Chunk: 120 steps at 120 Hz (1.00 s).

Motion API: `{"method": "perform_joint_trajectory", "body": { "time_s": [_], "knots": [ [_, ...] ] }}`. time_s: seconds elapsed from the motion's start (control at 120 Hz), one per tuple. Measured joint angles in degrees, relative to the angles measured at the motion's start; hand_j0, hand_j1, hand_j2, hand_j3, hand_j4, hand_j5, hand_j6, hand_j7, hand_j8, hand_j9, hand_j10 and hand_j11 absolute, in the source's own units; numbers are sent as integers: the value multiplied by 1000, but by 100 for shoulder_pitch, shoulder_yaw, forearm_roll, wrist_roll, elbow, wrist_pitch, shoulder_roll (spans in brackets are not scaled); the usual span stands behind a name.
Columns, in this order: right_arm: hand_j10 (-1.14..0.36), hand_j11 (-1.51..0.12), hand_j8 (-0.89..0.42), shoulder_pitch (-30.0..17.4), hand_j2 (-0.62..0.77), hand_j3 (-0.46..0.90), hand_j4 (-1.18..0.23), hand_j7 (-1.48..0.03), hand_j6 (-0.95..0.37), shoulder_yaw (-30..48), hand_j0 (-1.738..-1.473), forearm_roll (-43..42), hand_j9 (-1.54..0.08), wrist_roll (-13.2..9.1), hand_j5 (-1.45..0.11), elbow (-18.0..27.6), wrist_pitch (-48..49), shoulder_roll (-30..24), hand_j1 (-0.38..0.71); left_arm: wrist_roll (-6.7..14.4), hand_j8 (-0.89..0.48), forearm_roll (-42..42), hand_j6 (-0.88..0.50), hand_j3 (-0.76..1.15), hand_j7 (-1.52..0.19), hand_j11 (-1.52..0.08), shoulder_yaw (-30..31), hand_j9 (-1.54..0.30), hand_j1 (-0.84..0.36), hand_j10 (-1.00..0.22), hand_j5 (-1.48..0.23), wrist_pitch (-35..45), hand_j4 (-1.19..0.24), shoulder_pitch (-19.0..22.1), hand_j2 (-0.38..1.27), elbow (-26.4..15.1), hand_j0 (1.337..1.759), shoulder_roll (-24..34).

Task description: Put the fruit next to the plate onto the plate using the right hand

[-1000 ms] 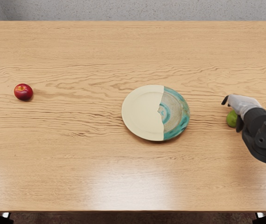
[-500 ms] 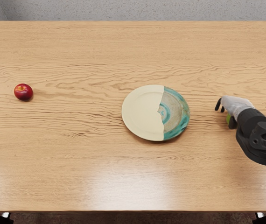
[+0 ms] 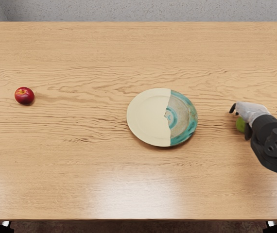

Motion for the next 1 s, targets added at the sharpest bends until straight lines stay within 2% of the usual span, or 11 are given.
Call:
{"method": "perform_joint_trajectory", "body": {
  "time_s": [0.192, 0.6, 0.725, 0.858, 1.0],
  "knots": [
    [-353, -459, -354, 9, -69, 0, -354, -459, -354, -39, -1658, 2, -459, 0, -459, 4, 0, -92, 73, 0, -1, 0, -1, 0, 0, 0, 17, 0, 349, 0, 0, 0, 0, -56, 0, 1, 1658, 0],
    [-503, -645, -484, -42, -93, 0, -505, -648, -464, -43, -1658, 1, -645, 0, -641, -21, -4, -79, 244, 0, -1, 0, -1, 0, 0, 0, 26, 0, 349, 0, 0, 0, 0, -57, 0, 0, 1658, 0],
    [-570, -737, -436, -55, -78, -1, -574, -670, -448, -44, -1651, -14, -738, -9, -729, -24, -1, -71, 270, 0, -1, 0, -1, 0, 0, 0, 26, 0, 349, 0, 0, 0, 0, -49, 0, -3, 1658, 0],
    [-639, -813, -421, -34, -28, -3, -599, -605, -499, -45, -1644, -10, -815, -13, -817, -12, 3, -73, 276, 0, -1, 0, -1, 0, 0, 0, 25, 0, 349, 0, 0, 0, 0, -45, 0, -2, 1658, 0],
    [-667, -869, -429, 55, 93, 0, -622, -754, -460, -46, -1648, -3, -870, -5, -869, 33, 4, -78, 289, 0, -1, 0, -1, 0, 0, 0, 27, 0, 349, 0, 0, 0, 0, -56, 0, -2, 1658, 0]
  ]
}}
